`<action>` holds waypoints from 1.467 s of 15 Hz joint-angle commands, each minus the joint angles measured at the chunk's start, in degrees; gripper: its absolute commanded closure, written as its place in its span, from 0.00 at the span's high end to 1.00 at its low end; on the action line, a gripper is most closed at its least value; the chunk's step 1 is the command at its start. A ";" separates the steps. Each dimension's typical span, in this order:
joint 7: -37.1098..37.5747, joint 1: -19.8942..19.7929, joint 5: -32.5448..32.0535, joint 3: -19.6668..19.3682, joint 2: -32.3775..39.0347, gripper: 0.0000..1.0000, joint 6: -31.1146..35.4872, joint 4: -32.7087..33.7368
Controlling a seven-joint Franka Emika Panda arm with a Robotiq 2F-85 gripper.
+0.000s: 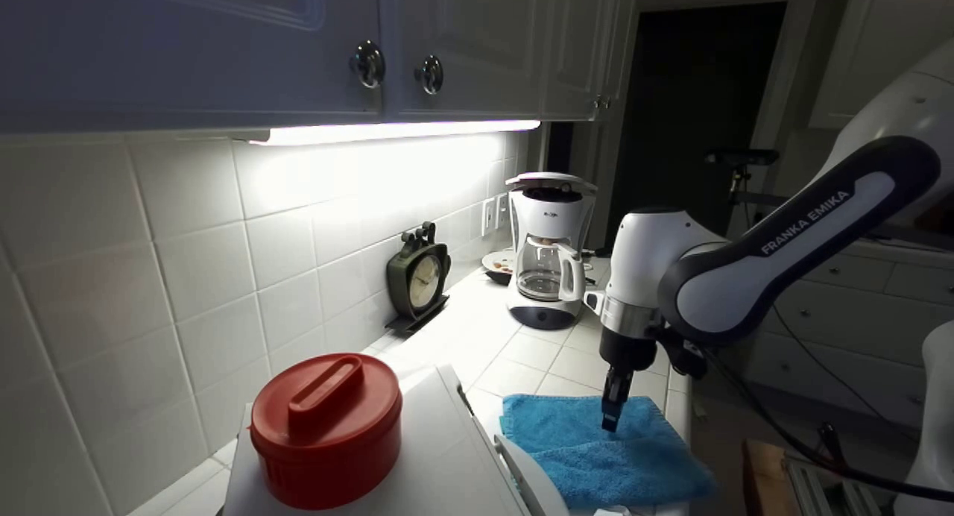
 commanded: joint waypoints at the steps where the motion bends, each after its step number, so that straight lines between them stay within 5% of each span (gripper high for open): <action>1: 3.06 -0.94 -1.15 0.68 2.26 0.03 1.78 0.27; 22: 13.83 -15.38 -12.23 -5.08 2.15 0.03 2.60 0.70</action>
